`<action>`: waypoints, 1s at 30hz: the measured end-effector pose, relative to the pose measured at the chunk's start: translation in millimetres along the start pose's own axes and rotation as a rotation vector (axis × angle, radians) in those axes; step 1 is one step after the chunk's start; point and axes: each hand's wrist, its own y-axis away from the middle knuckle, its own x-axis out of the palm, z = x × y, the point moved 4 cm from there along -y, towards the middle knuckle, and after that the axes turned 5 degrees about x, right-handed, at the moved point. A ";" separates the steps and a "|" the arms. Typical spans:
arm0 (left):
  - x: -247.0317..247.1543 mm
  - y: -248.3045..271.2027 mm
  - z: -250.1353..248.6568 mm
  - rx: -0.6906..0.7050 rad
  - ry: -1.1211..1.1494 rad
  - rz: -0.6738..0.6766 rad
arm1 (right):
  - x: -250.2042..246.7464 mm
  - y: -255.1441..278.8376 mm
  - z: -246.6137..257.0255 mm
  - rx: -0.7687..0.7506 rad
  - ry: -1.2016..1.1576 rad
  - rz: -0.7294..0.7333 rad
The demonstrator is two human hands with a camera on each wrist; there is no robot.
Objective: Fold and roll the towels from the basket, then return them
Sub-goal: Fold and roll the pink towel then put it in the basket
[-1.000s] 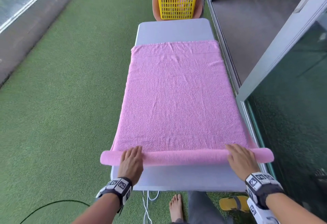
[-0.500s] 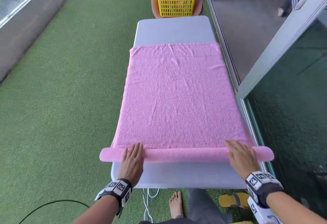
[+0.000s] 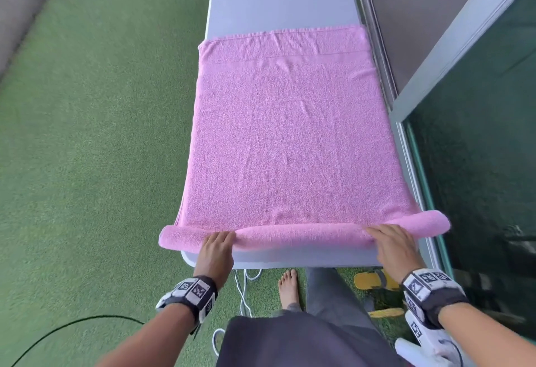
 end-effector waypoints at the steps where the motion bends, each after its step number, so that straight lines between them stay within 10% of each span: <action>1: -1.4 -6.5 2.1 -0.009 -0.001 0.007 | -2.4 -9.3 0.5 0.014 0.003 0.031; 15: -3.9 -24.9 0.6 -0.092 0.027 -0.076 | -9.2 -19.1 4.2 -0.035 -0.026 -0.090; 30: -13.8 -14.3 -3.3 0.025 0.037 0.020 | -8.3 -12.1 -1.5 -0.032 -0.039 0.137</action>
